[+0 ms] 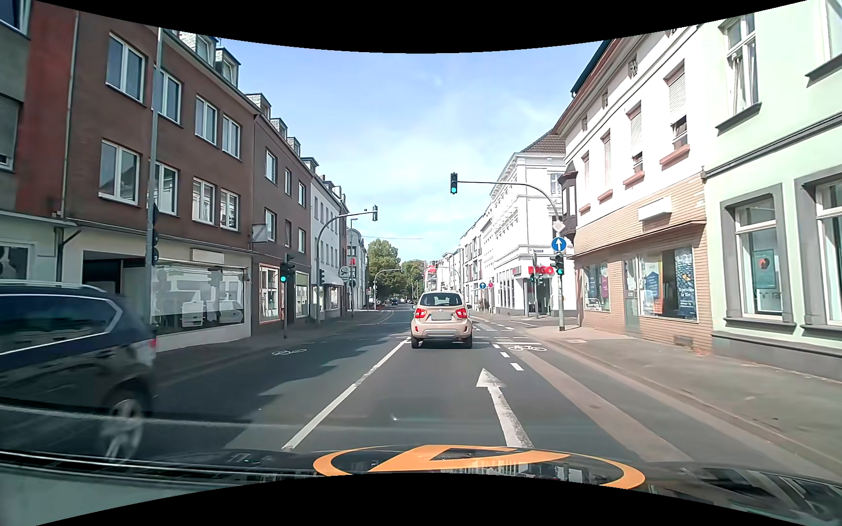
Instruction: Follow the waypoints while adhering to traffic rules and regulations
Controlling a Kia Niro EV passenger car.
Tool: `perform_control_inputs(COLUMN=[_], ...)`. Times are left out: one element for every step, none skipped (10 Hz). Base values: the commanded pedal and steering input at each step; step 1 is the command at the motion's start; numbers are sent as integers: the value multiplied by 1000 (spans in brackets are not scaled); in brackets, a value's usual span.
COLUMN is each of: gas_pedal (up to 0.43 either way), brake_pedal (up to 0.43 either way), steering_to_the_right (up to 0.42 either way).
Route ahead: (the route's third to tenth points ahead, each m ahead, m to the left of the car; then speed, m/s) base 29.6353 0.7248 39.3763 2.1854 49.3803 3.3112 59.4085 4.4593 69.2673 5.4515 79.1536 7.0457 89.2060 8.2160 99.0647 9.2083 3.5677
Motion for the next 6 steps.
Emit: perform_control_inputs(gas_pedal=[79, 79, 79, 79, 87, 98], brake_pedal=[0, 0, 0, 0, 0, 0], steering_to_the_right=[1, 1, 2, 2, 2, 1])
